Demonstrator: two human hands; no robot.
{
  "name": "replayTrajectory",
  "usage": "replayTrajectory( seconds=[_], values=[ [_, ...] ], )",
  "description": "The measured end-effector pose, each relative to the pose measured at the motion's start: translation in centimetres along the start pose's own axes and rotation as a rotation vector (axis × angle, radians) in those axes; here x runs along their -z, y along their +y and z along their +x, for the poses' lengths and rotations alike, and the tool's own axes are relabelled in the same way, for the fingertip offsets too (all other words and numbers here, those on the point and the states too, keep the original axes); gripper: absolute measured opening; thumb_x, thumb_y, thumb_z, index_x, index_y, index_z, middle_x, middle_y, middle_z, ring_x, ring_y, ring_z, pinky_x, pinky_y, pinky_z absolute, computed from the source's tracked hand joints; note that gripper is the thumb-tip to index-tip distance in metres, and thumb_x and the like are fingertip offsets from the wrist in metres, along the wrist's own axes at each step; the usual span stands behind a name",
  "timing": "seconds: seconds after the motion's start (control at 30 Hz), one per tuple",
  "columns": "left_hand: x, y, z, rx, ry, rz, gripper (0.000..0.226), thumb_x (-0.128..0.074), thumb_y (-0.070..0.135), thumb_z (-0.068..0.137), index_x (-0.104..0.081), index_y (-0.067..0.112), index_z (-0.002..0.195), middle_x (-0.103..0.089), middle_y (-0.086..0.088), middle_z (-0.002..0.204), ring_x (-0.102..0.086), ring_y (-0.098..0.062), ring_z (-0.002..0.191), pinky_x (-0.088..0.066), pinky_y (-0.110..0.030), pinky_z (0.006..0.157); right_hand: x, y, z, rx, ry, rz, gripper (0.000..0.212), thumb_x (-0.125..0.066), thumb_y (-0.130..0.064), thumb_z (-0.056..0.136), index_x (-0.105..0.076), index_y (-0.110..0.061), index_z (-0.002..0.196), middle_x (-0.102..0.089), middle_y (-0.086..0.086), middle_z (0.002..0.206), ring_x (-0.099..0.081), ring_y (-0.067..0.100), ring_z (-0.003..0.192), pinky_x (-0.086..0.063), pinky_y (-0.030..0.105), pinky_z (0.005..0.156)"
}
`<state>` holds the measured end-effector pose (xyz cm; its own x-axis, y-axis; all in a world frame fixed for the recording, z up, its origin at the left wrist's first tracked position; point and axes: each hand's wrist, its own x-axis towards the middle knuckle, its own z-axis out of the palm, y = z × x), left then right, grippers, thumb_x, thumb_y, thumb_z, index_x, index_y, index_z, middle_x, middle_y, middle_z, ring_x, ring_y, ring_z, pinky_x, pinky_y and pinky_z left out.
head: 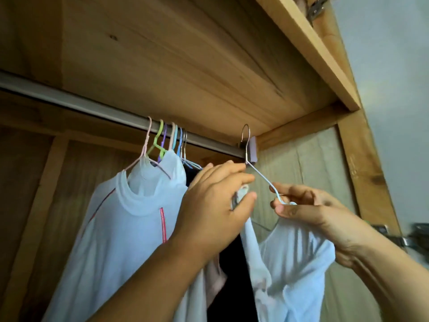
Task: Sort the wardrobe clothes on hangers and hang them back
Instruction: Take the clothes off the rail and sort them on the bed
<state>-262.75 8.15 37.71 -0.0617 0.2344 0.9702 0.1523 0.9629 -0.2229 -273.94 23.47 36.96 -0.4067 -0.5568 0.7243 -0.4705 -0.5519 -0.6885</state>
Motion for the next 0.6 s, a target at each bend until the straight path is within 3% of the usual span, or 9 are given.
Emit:
replayTrajectory(
  seconds=[0.07, 0.13, 0.23, 0.33, 0.43, 0.5, 0.6],
  values=[
    [-1.7, 2.4, -0.3, -0.120, -0.058, -0.005, 0.033, -0.048, 0.032, 0.080, -0.073, 0.017, 0.095, -0.070, 0.003, 0.106, -0.054, -0.009, 0.105, -0.027, -0.026, 0.103, 1.7, -0.1, -2.8, -0.011, 0.027, -0.019, 0.068, -0.083, -0.013, 0.046, -0.065, -0.002, 0.111, -0.061, 0.010, 0.081, -0.059, 0.013, 0.074, -0.050, 0.013, 0.067],
    [-3.4, 4.7, -0.9, -0.103, -0.133, -0.072, 0.035, -0.046, 0.031, 0.081, -0.072, 0.016, 0.099, -0.069, 0.004, 0.106, -0.059, -0.012, 0.101, -0.038, -0.028, 0.098, 3.2, -0.2, -5.7, -0.035, 0.038, -0.062, 0.068, -0.086, -0.018, 0.044, -0.068, -0.005, 0.108, -0.061, 0.012, 0.083, -0.058, 0.016, 0.078, -0.050, 0.014, 0.071],
    [-6.4, 8.1, -2.5, 0.087, -0.213, -0.201, 0.043, -0.048, 0.032, 0.085, -0.062, 0.016, 0.123, -0.062, 0.001, 0.122, -0.057, -0.014, 0.107, -0.046, -0.031, 0.090, 5.1, -0.8, -10.2, -0.076, 0.071, -0.073, 0.049, -0.077, -0.008, 0.054, -0.068, -0.005, 0.102, -0.056, 0.015, 0.083, -0.055, 0.018, 0.077, -0.049, 0.014, 0.069],
    [-9.4, 10.1, -4.5, 0.304, -0.251, -0.339, 0.049, -0.053, 0.022, 0.093, -0.043, 0.011, 0.139, -0.050, -0.008, 0.136, -0.050, -0.020, 0.122, -0.040, -0.035, 0.102, 6.4, -1.6, -14.5, -0.113, 0.061, -0.108, 0.046, -0.068, -0.002, 0.060, -0.065, -0.003, 0.105, -0.057, 0.013, 0.079, -0.057, 0.021, 0.079, -0.050, 0.019, 0.072],
    [-11.8, 11.7, -7.1, 0.419, -0.312, -0.395, 0.059, -0.053, 0.024, 0.094, -0.029, 0.013, 0.147, -0.034, -0.004, 0.149, -0.033, -0.016, 0.137, -0.027, -0.032, 0.113, 7.3, -2.4, -18.6, -0.147, 0.045, -0.112, 0.047, -0.067, -0.001, 0.064, -0.061, 0.002, 0.111, -0.057, 0.016, 0.078, -0.056, 0.026, 0.078, -0.051, 0.024, 0.074],
    [-12.8, 12.8, -9.1, 0.394, -0.311, -0.358, 0.057, -0.049, 0.036, 0.095, -0.032, 0.016, 0.145, -0.037, -0.001, 0.147, -0.030, -0.014, 0.138, -0.024, -0.028, 0.113, 8.1, -2.8, -21.2, -0.176, 0.070, -0.113, 0.046, -0.066, 0.000, 0.065, -0.062, 0.003, 0.111, -0.057, 0.016, 0.078, -0.056, 0.027, 0.078, -0.051, 0.025, 0.075],
    [-13.6, 14.3, -11.5, 0.374, -0.267, -0.406, 0.049, -0.039, 0.045, 0.091, -0.056, 0.013, 0.123, -0.057, 0.002, 0.115, -0.050, -0.012, 0.116, -0.031, -0.009, 0.096, 8.8, -3.3, -25.2, -0.233, 0.040, -0.100, 0.038, -0.067, 0.001, 0.068, -0.069, -0.006, 0.105, -0.060, 0.014, 0.080, -0.059, 0.022, 0.080, -0.051, 0.026, 0.076]
  ],
)
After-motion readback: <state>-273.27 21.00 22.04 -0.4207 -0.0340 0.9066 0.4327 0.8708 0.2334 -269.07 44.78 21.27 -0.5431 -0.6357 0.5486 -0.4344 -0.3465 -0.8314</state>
